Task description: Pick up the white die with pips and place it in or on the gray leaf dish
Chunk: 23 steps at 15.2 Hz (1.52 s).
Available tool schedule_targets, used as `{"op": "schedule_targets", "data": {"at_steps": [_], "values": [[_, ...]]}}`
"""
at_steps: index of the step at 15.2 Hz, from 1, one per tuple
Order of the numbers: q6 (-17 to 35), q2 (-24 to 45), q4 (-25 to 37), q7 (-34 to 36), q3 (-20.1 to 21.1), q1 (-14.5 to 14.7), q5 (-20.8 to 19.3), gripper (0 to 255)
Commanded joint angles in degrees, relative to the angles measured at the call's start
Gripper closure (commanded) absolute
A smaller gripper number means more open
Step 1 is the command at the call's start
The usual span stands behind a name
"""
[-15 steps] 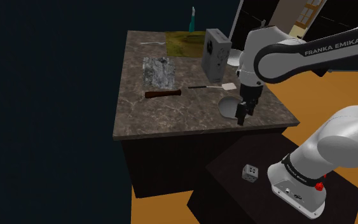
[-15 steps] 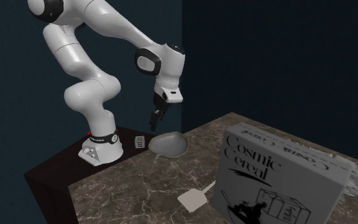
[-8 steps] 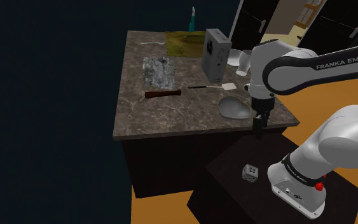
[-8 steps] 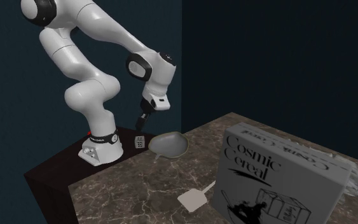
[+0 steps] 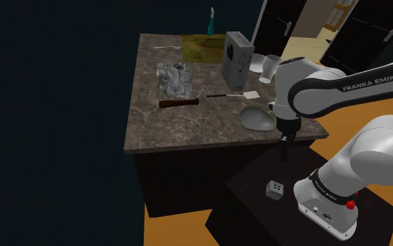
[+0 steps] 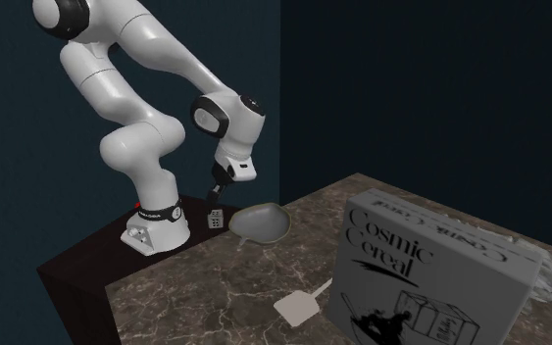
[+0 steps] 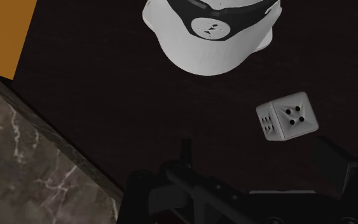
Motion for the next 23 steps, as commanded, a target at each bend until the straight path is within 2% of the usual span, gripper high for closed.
{"op": "schedule_targets", "data": {"at_steps": [1, 6, 7, 16, 17, 20, 23], "values": [[0.26, -0.02, -0.25, 0.02, 0.04, 0.07, 0.09, 0], [0.25, -0.01, -0.24, 0.01, 0.04, 0.07, 0.09, 0], [0.25, -0.01, -0.24, 0.01, 0.04, 0.07, 0.09, 255], [0.25, -0.01, -0.24, 0.01, 0.04, 0.07, 0.09, 255], [0.25, -0.01, -0.24, 0.01, 0.04, 0.07, 0.09, 0], [3.26, 11.18, 3.94, 8.75, 7.65, 4.08, 2.23, 0], [5.37, 23.78, 9.55, 17.96, 14.26, 5.73, 1.23, 0]]}}
